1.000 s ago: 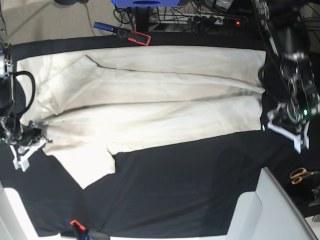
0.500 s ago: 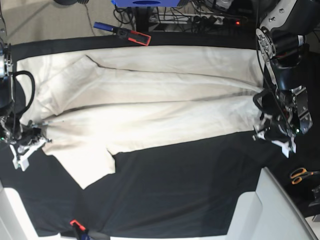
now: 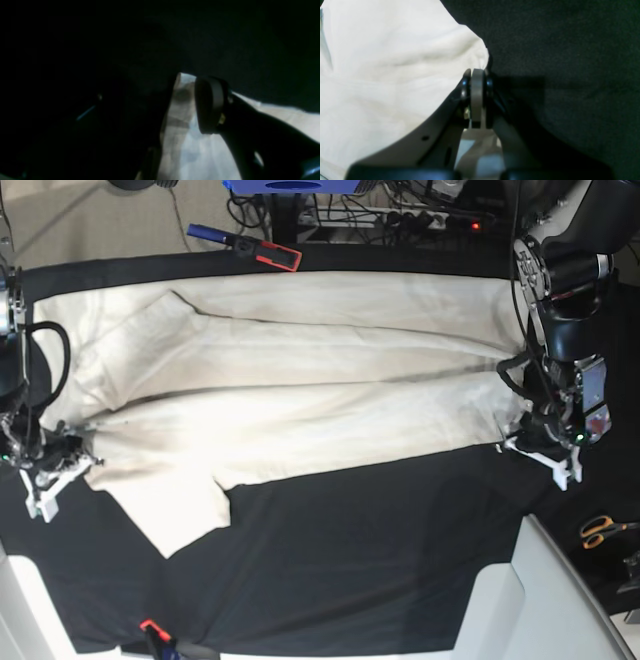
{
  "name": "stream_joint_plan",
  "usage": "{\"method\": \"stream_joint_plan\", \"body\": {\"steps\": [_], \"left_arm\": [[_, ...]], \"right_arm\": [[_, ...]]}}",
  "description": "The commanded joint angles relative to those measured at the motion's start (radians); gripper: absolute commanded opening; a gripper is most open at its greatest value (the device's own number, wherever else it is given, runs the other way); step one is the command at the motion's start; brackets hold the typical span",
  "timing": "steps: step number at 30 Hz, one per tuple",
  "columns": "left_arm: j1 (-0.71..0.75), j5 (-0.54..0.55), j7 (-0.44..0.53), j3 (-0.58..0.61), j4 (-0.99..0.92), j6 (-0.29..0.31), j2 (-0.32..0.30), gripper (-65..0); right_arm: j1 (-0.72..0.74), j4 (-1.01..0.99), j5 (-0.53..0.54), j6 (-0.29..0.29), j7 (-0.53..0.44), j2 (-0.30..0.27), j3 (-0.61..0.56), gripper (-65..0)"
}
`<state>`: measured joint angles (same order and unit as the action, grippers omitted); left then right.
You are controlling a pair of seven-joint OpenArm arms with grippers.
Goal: Fold the T-shirt properly
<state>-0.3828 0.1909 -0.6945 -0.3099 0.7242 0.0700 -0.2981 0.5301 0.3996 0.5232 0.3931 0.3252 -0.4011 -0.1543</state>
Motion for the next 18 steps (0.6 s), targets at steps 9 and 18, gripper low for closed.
{"method": "stream_joint_plan", "body": {"steps": [9, 18], "left_arm": [[-0.020, 0.022, -0.006, 0.018, 0.010, 0.004, 0.026, -23.7], [-0.021, 0.023, -0.006, 0.018, 0.008, 0.007, 0.029, -60.1]], "right_arm": [[0.028, 0.015, 0.010, 0.007, -0.015, -0.019, 0.006, -65.0], [0.028, 0.015, 0.010, 0.007, -0.015, -0.019, 0.006, -65.0]]}}
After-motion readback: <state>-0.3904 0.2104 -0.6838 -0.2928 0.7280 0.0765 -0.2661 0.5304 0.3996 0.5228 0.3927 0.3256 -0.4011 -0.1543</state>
